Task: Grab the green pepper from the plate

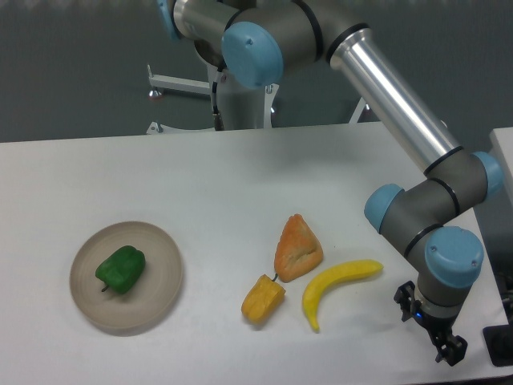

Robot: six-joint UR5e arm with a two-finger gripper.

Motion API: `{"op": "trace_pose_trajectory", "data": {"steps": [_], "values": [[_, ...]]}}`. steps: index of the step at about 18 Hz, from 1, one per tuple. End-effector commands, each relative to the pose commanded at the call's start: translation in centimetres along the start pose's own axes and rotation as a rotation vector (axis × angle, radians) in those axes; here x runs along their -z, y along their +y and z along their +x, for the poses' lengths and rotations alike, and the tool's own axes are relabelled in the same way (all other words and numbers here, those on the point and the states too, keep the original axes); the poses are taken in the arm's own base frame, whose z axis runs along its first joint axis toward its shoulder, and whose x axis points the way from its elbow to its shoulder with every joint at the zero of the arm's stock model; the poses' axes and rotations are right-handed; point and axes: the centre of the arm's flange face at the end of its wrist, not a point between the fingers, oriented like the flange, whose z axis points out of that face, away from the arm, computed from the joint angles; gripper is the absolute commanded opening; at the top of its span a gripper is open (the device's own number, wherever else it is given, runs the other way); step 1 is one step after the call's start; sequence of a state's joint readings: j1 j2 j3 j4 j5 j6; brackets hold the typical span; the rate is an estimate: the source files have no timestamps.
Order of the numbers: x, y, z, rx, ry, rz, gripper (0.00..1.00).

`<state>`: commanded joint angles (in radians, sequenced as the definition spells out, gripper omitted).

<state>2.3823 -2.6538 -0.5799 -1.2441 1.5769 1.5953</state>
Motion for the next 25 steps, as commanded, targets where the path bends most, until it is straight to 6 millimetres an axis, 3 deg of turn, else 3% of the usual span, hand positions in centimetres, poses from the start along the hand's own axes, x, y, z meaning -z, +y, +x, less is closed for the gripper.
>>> {"op": "trace_pose_trajectory", "data": {"steps": [8, 12, 18, 25], "values": [[0.3, -0.5, 0.4, 0.008, 0.009, 0.019, 1.0], [2.2, -1.8, 1.5, 0.059, 0.025, 0.047, 1.0], [6.2, -8.1, 5.5, 0.149, 0.078, 0.063, 1.0], [11.7, -17.7, 12.9, 0.324, 0.144, 0.119, 1.0]]}}
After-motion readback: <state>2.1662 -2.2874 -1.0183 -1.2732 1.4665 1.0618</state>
